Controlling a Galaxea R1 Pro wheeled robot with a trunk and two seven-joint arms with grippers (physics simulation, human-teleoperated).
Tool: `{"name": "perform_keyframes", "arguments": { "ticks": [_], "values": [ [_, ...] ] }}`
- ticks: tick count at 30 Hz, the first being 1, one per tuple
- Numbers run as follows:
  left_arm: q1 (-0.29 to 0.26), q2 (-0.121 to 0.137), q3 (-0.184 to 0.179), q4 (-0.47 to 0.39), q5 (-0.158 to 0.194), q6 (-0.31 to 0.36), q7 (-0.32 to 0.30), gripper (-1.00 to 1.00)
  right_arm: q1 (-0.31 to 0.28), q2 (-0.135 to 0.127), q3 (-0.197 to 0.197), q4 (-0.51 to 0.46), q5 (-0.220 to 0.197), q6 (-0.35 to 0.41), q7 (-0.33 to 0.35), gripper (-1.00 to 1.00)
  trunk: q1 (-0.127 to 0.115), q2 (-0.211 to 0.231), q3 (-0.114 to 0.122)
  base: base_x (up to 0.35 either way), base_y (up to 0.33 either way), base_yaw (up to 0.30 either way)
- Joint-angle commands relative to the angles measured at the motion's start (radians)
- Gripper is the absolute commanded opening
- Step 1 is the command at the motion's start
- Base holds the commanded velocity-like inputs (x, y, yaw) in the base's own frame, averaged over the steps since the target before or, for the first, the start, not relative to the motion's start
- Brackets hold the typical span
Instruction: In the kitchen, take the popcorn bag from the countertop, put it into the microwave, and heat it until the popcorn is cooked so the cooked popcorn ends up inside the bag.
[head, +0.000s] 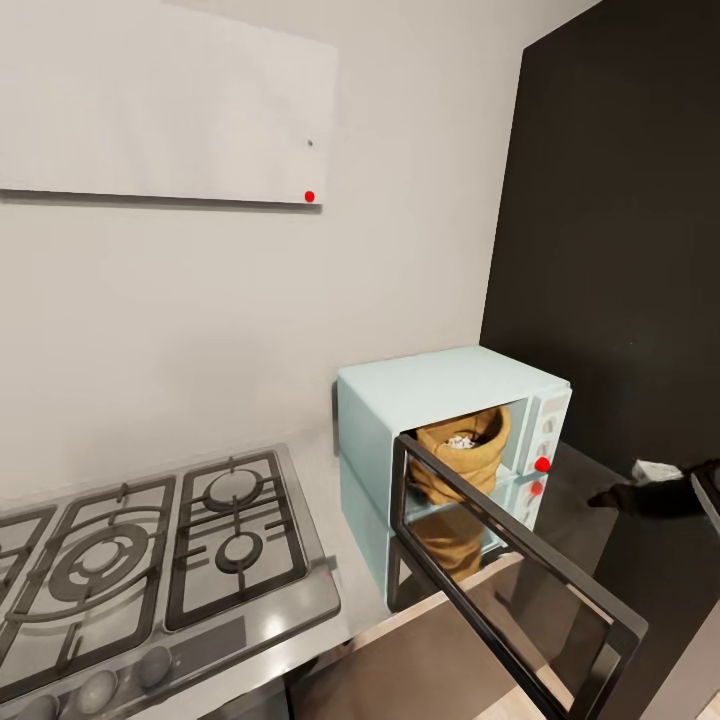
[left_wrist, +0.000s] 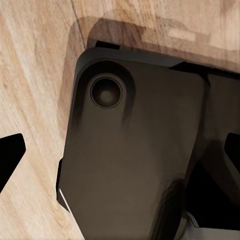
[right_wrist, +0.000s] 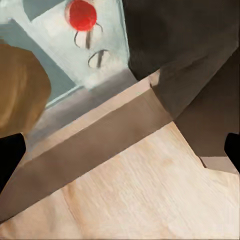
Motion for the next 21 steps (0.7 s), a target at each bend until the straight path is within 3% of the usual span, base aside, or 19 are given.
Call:
{"name": "perform_keyframes", "arguments": {
  "ticks": [1,4,6,12,13,14,16,19,21],
  "values": [
    [-0.001,0.000,0.002,0.000,0.005,-0.003,-0.001,1.00,0.029,-0.017,-0.002,0.004,0.018,-0.094,0.092,1.00,0.000,-0.001,-0.001,0.000,0.000,0.000],
    [-0.001,0.000,0.002,0.000,0.005,-0.003,-0.001,1.00,0.073,-0.032,-0.008,0.050,0.112,-0.389,0.344,1.00,0.000,-0.001,-0.001,0.000,0.000,0.000],
    [-0.001,0.000,0.002,0.000,0.005,-0.003,-0.001,1.00,0.078,-0.031,-0.017,0.076,0.142,-0.477,0.423,1.00,0.000,-0.001,-0.001,0.000,0.000,0.000],
    [-0.001,-0.001,0.002,0.000,0.005,-0.004,-0.001,1.00,0.080,-0.024,-0.023,0.096,0.147,-0.603,0.493,1.00,0.000,-0.001,-0.001,0.000,0.000,0.000],
    [-0.001,-0.001,0.002,0.000,0.005,-0.004,-0.001,1.00,0.080,-0.020,-0.023,0.147,0.066,-0.672,0.534,1.00,0.000,-0.001,-0.001,0.000,0.000,0.000],
    [-0.001,-0.001,0.002,0.000,0.005,-0.004,-0.001,1.00,0.080,-0.020,-0.023,0.166,0.009,-0.712,0.535,1.00,0.000,-0.001,-0.001,0.000,0.000,0.000],
    [-0.001,0.000,0.002,0.000,0.005,-0.004,-0.001,1.00,0.080,-0.020,-0.022,0.185,-0.077,-0.766,0.534,1.00,0.000,-0.001,-0.001,0.000,0.000,0.000],
    [-0.001,-0.001,0.002,0.000,0.005,-0.004,-0.001,1.00,0.080,-0.018,-0.019,0.190,-0.103,-0.784,0.535,1.00,0.000,-0.001,-0.001,0.000,0.000,0.000],
    [-0.001,-0.001,0.002,0.000,0.005,-0.003,-0.001,1.00,0.080,0.010,-0.016,0.191,-0.098,-0.788,0.535,1.00,0.000,-0.001,-0.001,0.000,0.000,0.000]
  ]
}}
